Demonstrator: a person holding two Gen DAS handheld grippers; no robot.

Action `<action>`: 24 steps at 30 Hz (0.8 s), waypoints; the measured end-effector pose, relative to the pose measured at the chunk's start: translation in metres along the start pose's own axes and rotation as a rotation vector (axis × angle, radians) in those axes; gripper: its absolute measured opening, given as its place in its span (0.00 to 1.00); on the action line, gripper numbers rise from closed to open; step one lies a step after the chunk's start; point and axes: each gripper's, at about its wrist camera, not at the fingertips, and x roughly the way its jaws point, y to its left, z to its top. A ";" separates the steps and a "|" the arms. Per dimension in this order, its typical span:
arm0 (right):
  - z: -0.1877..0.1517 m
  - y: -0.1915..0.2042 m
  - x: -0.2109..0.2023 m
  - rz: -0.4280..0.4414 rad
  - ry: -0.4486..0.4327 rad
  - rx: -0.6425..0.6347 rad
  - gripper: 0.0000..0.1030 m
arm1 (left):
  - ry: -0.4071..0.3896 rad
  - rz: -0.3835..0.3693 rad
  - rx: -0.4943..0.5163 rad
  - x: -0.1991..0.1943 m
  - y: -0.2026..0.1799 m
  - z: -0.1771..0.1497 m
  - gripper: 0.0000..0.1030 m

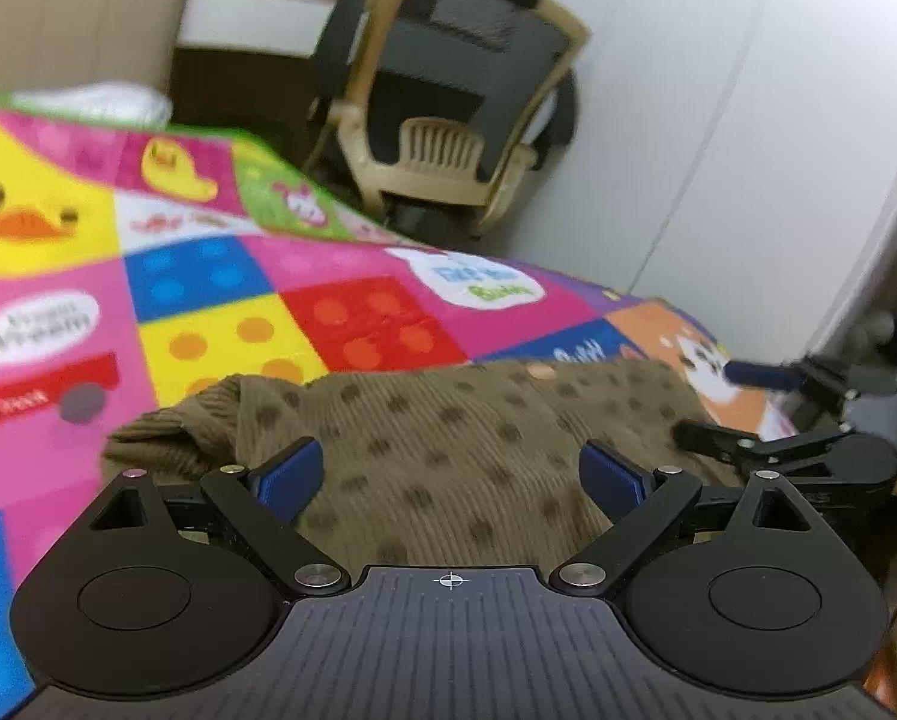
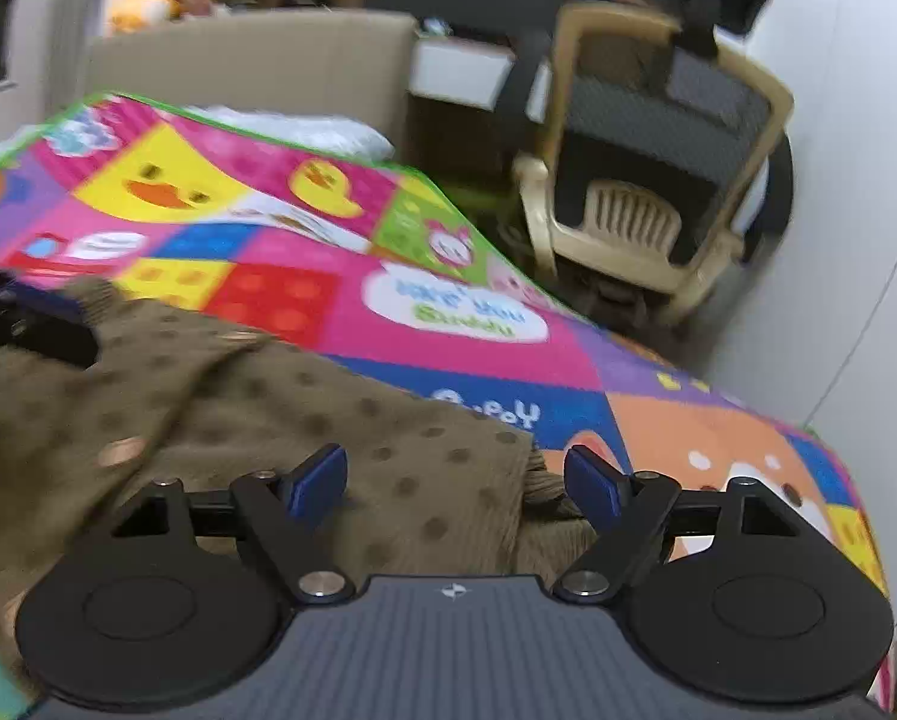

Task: Fold clothes

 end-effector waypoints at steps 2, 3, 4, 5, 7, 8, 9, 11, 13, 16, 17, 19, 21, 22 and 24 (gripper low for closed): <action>-0.015 0.007 -0.009 -0.005 0.022 -0.023 0.84 | 0.016 0.064 0.049 -0.009 -0.003 -0.014 0.93; -0.023 0.010 -0.012 -0.009 0.036 -0.034 0.85 | 0.026 0.084 0.044 -0.009 -0.001 -0.020 0.93; -0.032 0.012 -0.012 -0.014 0.057 -0.026 0.87 | 0.036 0.103 0.038 -0.008 0.001 -0.026 0.93; -0.038 0.010 -0.013 -0.014 0.065 0.001 0.89 | 0.046 0.122 0.033 -0.008 0.003 -0.033 0.94; -0.043 0.006 -0.015 -0.012 0.077 0.062 0.92 | 0.064 0.160 0.028 -0.007 0.005 -0.044 0.95; -0.042 0.005 -0.018 -0.012 0.081 0.077 0.92 | 0.065 0.174 0.042 -0.009 0.003 -0.046 0.95; -0.040 0.004 -0.021 -0.018 0.077 0.084 0.93 | 0.066 0.185 0.051 -0.010 0.001 -0.048 0.96; -0.036 0.006 -0.030 -0.008 0.047 0.101 1.00 | 0.064 0.191 0.050 -0.011 0.000 -0.050 0.96; -0.030 0.005 -0.037 0.032 0.020 0.138 1.00 | 0.059 0.191 0.054 -0.010 0.000 -0.050 0.97; -0.031 0.009 -0.025 0.054 0.067 0.186 1.00 | 0.055 0.191 0.058 -0.009 -0.002 -0.051 0.99; -0.032 0.010 -0.020 0.060 0.085 0.202 1.00 | 0.054 0.191 0.059 -0.009 -0.002 -0.052 0.99; -0.039 0.014 -0.008 0.074 0.142 0.235 1.00 | 0.053 0.190 0.061 -0.010 -0.003 -0.054 1.00; -0.047 0.011 -0.005 0.089 0.141 0.297 1.00 | 0.050 0.188 0.061 -0.011 -0.004 -0.055 1.00; -0.048 0.010 -0.006 0.090 0.135 0.312 1.00 | 0.049 0.187 0.061 -0.011 -0.004 -0.056 1.00; -0.050 0.011 -0.006 0.087 0.137 0.323 1.00 | 0.048 0.188 0.062 -0.011 -0.004 -0.056 1.00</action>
